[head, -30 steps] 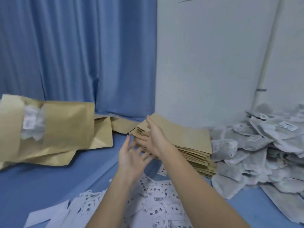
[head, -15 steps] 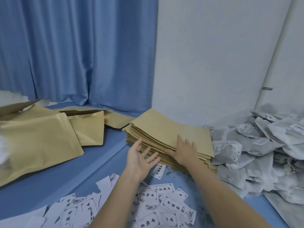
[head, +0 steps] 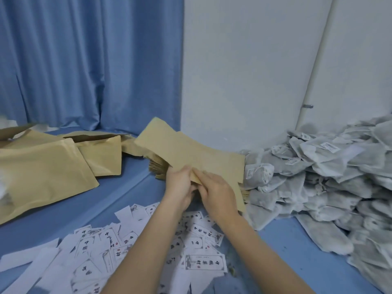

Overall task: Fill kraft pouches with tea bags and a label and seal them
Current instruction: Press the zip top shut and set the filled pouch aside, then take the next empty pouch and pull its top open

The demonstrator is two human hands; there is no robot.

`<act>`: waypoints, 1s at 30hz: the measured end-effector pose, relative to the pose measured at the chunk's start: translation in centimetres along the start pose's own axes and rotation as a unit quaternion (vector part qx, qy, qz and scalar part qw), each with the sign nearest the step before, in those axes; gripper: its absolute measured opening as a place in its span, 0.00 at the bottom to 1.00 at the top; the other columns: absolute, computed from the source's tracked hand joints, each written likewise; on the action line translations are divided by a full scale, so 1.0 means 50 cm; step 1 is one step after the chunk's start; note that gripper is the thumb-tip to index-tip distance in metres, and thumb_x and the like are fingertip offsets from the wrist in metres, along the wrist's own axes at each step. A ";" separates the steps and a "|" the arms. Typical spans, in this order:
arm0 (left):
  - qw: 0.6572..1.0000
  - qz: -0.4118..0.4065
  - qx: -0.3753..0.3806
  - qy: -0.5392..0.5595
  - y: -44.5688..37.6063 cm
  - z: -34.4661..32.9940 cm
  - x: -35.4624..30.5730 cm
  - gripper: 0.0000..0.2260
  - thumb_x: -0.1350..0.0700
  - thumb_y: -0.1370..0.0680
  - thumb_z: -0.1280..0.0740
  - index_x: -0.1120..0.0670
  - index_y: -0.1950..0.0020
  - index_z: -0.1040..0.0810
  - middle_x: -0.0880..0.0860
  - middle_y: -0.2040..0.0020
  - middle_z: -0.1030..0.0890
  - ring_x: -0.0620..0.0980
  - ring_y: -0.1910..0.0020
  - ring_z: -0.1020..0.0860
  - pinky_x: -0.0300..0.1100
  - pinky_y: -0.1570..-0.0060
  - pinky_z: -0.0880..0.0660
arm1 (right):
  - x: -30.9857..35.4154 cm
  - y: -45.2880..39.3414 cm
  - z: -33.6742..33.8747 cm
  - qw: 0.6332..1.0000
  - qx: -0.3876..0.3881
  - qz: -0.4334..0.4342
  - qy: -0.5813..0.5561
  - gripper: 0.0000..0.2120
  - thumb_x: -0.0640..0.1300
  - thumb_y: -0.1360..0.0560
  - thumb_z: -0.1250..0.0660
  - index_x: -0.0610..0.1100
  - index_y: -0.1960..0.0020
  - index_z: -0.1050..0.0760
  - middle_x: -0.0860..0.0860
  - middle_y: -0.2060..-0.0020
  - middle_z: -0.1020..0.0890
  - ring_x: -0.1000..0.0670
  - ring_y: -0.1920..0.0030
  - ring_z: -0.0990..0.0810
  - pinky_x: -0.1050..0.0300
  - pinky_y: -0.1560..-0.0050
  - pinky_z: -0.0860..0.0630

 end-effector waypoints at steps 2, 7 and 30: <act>0.991 -0.083 0.000 -0.104 0.023 -0.006 -0.017 0.11 0.68 0.21 0.44 0.62 0.45 0.24 0.59 0.52 0.21 0.57 0.51 0.22 0.48 0.52 0.24 | 0.010 -0.003 0.043 0.986 0.095 -0.036 -0.130 0.25 0.40 0.26 0.37 0.51 0.29 0.33 0.50 0.38 0.24 0.49 0.38 0.28 0.59 0.39 0.33; 0.854 -0.340 -0.005 -0.395 0.099 -0.027 -0.043 0.25 0.72 0.24 0.45 0.54 0.30 0.29 0.56 0.44 0.20 0.55 0.43 0.25 0.32 0.53 0.35 | 0.035 0.013 0.188 0.828 0.071 -0.241 -0.501 0.16 0.50 0.23 0.38 0.49 0.36 0.27 0.52 0.43 0.20 0.56 0.44 0.21 0.59 0.43 0.23; 0.840 0.044 0.355 -0.408 0.214 -0.084 0.158 0.44 0.47 0.38 0.30 0.47 0.23 0.43 0.44 0.24 0.41 0.41 0.27 0.42 0.41 0.29 0.42 | -0.166 0.236 0.276 0.613 -0.111 -0.532 -0.573 0.05 0.37 0.28 0.30 0.36 0.55 0.21 0.44 0.62 0.15 0.50 0.62 0.16 0.59 0.63 0.20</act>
Point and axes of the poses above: each hand's wrist, its own y-axis away from the middle knuckle, its own z-axis out of the back of the hand, x = y × z, the point moved 1 cm from there along -y, towards the middle knuckle
